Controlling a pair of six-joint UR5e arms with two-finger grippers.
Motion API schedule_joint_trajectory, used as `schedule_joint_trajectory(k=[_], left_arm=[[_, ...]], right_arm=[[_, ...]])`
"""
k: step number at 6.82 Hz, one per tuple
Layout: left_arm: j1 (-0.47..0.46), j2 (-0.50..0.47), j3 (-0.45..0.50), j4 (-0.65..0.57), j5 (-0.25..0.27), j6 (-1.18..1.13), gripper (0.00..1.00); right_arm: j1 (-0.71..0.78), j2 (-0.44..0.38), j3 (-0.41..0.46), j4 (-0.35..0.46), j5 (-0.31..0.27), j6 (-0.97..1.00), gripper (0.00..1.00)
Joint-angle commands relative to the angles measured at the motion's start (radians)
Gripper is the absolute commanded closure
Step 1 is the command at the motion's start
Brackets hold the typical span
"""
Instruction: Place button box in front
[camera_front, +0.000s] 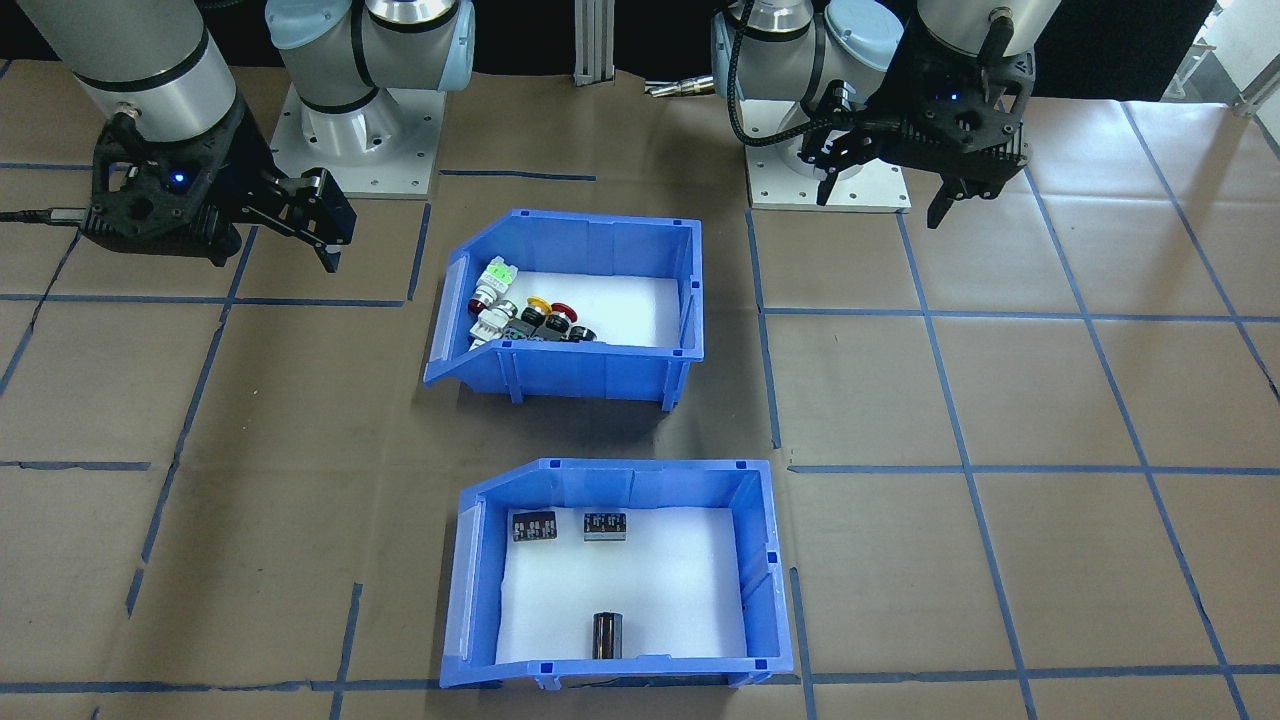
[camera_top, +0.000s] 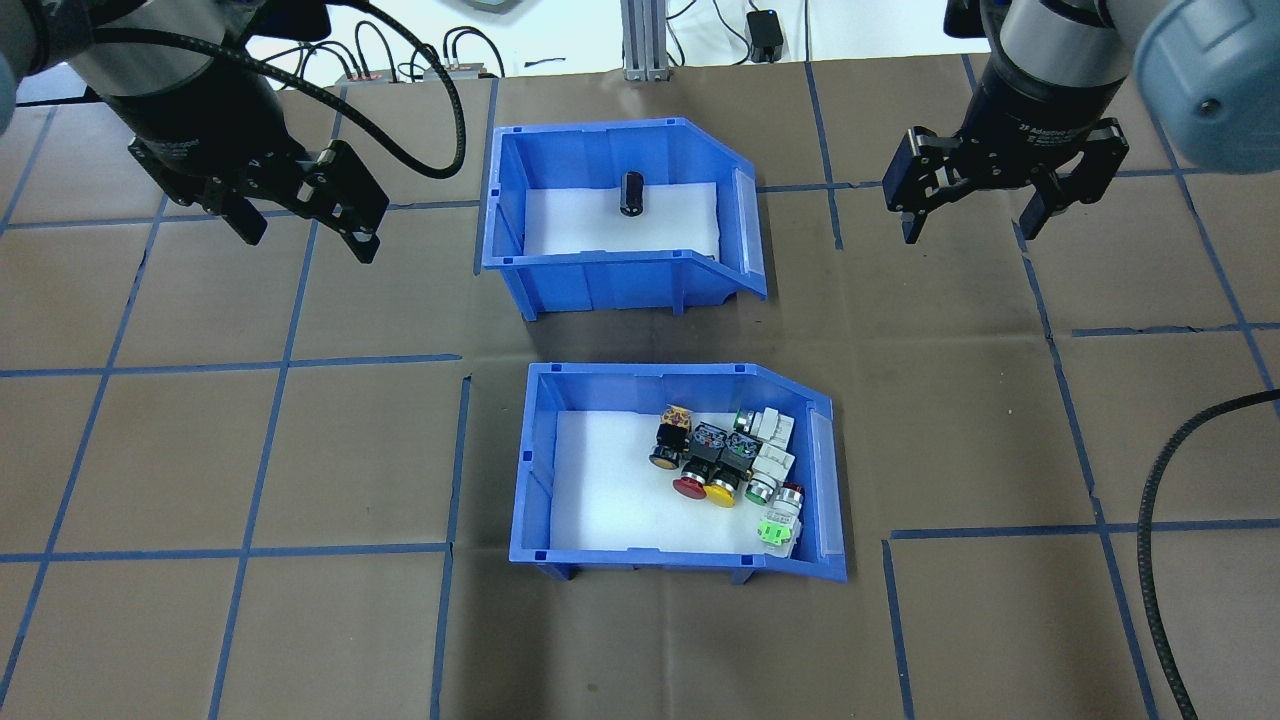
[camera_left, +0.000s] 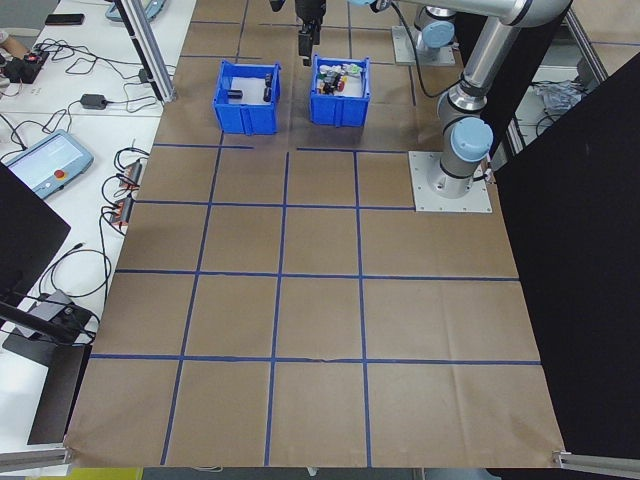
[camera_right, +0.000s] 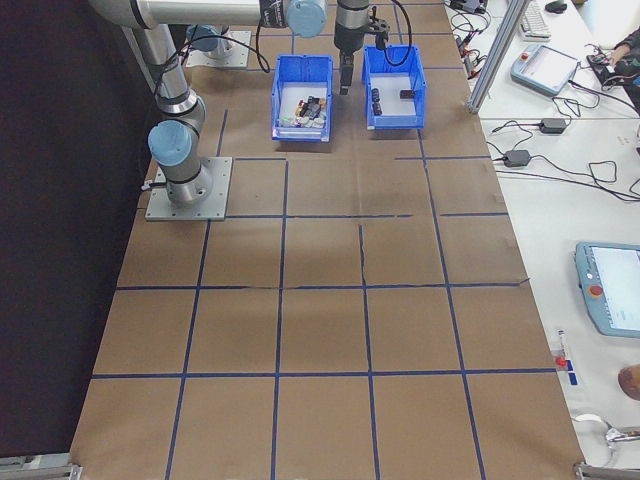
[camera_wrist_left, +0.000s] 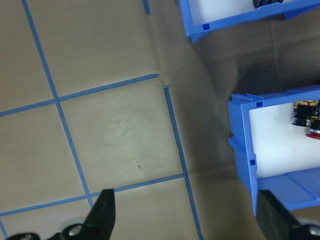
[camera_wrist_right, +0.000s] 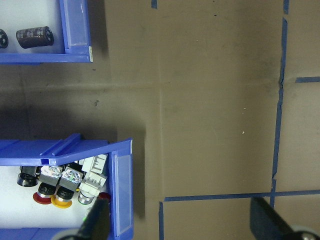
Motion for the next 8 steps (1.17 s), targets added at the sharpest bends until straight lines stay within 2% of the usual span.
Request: schedule_joint_trajectory(k=[1, 8], left_arm=[[-0.001, 0.001, -0.003, 0.000, 0.000, 0.003, 0.00], [-0.001, -0.023, 0.017, 0.009, 0.007, 0.001, 0.00]], right_arm=[[-0.002, 0.000, 0.000, -0.001, 0.000, 0.000, 0.00], [0.003, 0.000, -0.002, 0.015, -0.008, 0.001, 0.00]])
